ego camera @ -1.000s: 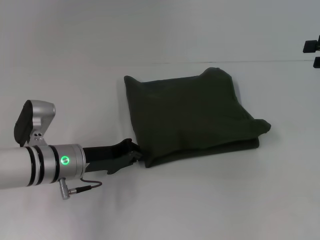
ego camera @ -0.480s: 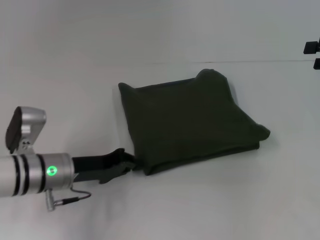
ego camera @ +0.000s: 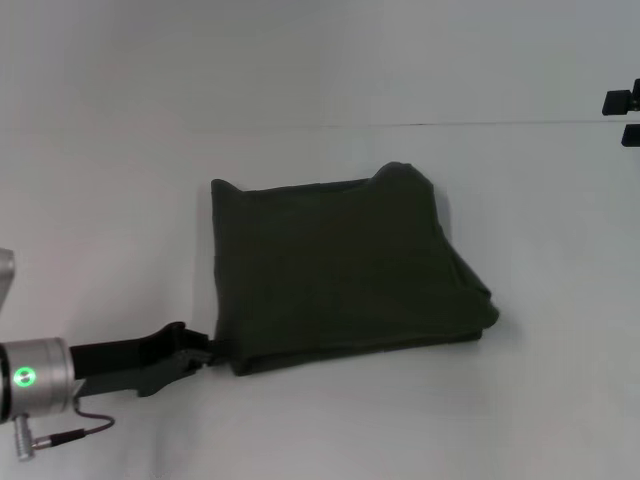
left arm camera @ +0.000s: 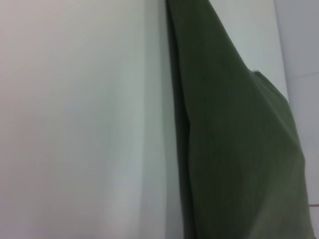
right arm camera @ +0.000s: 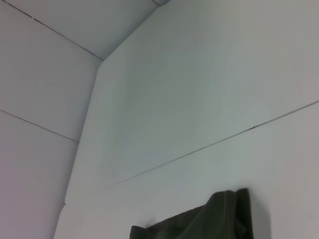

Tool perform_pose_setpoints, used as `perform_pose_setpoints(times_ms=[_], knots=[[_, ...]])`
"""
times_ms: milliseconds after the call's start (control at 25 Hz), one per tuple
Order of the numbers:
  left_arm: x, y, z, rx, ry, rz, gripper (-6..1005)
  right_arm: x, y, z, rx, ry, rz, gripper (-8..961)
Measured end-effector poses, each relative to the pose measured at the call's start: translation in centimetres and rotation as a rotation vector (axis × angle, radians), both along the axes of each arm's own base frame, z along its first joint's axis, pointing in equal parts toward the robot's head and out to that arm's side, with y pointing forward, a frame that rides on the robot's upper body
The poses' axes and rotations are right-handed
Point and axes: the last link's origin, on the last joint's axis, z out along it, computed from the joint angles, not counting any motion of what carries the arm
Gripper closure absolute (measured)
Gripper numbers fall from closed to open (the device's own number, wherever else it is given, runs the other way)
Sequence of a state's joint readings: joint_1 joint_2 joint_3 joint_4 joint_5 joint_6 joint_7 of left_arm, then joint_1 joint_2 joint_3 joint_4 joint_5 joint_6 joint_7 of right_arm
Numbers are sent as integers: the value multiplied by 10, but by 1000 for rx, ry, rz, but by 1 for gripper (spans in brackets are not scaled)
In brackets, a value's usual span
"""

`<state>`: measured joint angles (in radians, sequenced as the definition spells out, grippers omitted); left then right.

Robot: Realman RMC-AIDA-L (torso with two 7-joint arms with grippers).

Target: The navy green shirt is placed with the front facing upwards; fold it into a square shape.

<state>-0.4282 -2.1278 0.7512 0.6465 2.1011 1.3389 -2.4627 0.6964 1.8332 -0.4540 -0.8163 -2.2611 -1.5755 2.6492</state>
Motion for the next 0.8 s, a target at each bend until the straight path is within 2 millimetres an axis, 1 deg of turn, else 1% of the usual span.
perform_pose_setpoints(times_ms=[200,400,520,560,600,720,760,800], knots=[[-9,-2,10,12,15,11,910,0,0,-1,-2,0,0,288],[-9,-1,19,-13,46,-38,879,1,0,-1,-9,-7,6,288],[-9,-5,28,-14,51,-83,861,1,0,-1,-5,-17,23,288],[-9,-5,28,-14,51,-83,854,1,0,-1,-1,-23,40,288],[-10,-9,47,16,40,-120,848,0,-1,-1,4,-27,62,287],[-6,-15,73,111,-22,-208,830,-4,-2,-3,17,-27,134,287],[-3,-17,79,138,-46,-250,798,-7,-2,-4,16,-26,159,287],[3,-18,87,173,-73,-312,766,-8,-3,-6,11,-32,181,249]])
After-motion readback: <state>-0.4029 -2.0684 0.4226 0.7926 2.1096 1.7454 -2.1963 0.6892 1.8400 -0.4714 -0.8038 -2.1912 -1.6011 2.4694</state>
